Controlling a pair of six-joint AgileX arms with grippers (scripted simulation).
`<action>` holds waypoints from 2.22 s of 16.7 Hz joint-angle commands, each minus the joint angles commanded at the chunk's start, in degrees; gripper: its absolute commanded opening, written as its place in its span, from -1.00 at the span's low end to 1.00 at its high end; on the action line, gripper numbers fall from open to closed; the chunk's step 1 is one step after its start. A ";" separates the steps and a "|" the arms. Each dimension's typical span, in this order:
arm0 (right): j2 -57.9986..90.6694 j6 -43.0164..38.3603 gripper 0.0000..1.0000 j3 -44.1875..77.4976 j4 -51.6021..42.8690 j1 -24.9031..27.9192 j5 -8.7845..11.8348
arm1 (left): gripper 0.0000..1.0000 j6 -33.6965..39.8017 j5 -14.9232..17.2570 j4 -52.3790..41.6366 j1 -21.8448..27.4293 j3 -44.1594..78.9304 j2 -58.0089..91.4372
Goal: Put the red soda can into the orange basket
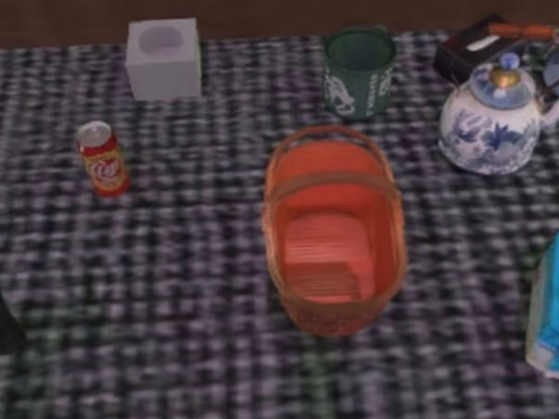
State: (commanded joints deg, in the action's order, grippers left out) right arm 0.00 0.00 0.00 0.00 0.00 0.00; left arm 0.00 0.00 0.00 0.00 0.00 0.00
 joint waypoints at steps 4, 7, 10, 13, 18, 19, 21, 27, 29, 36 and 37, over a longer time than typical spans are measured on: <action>0.00 0.00 1.00 0.00 0.00 0.00 0.00 | 1.00 -0.54 0.35 -0.88 0.43 1.53 1.57; 0.00 0.00 1.00 0.00 0.00 0.00 0.00 | 1.00 -2.64 1.36 -4.52 1.76 7.84 8.08; 0.00 0.00 1.00 0.00 0.00 0.00 0.00 | 1.00 -5.91 2.32 -10.58 3.23 18.33 18.92; 0.00 0.00 1.00 0.00 0.00 0.00 0.00 | 1.00 -9.96 2.89 -18.53 4.48 32.05 33.16; 0.00 0.00 1.00 0.00 0.00 0.00 0.00 | 1.00 -17.60 3.01 -34.41 5.91 59.25 61.60; 0.00 0.00 1.00 0.00 0.00 0.00 0.00 | 1.00 -19.18 2.93 -37.80 6.11 65.02 67.67; 0.00 0.00 1.00 0.00 0.00 0.00 0.00 | 1.00 -22.35 2.70 -44.63 6.44 76.59 79.91; 0.00 0.00 1.00 0.00 0.00 0.00 0.00 | 1.00 -31.23 1.67 -63.94 7.11 109.04 114.50; 0.00 0.00 1.00 0.00 0.00 0.00 0.00 | 1.00 -33.76 1.31 -69.42 7.27 118.23 124.34; 0.00 0.00 1.00 0.00 0.00 0.00 0.00 | 1.00 -39.38 0.47 -81.49 7.63 138.44 146.00; 0.00 0.00 1.00 0.00 0.00 0.00 0.00 | 1.00 -39.62 0.43 -82.01 7.65 139.31 146.94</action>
State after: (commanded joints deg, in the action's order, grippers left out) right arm 0.00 0.00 0.00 0.00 0.00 0.00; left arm -39.62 0.43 -82.01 7.65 139.31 146.94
